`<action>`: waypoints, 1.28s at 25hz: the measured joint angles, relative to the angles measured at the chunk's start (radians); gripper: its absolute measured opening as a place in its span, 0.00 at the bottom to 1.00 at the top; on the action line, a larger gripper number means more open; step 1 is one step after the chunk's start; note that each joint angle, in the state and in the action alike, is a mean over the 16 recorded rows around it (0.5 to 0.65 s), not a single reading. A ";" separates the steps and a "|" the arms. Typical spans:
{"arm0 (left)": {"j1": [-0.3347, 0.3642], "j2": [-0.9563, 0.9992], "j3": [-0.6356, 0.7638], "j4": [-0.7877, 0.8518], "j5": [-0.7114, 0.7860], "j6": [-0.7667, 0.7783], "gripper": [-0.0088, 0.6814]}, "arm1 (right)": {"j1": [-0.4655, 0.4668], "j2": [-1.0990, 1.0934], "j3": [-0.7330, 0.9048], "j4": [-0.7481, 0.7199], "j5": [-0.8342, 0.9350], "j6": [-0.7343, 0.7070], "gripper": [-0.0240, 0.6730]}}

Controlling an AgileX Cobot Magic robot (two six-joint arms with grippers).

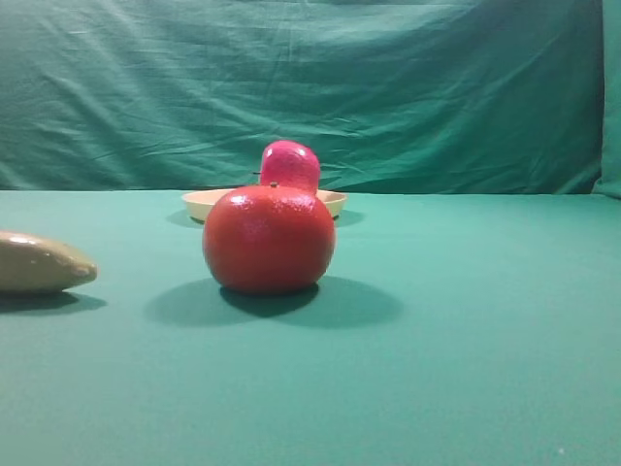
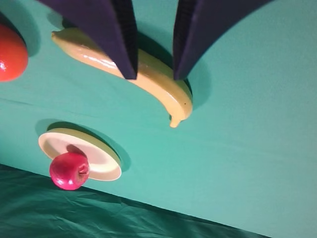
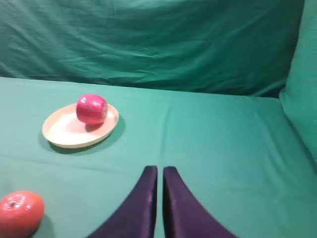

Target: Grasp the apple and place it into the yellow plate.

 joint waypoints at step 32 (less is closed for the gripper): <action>0.000 0.000 0.000 0.000 0.000 0.000 0.24 | -0.016 -0.133 0.220 -0.035 -0.061 -0.007 0.03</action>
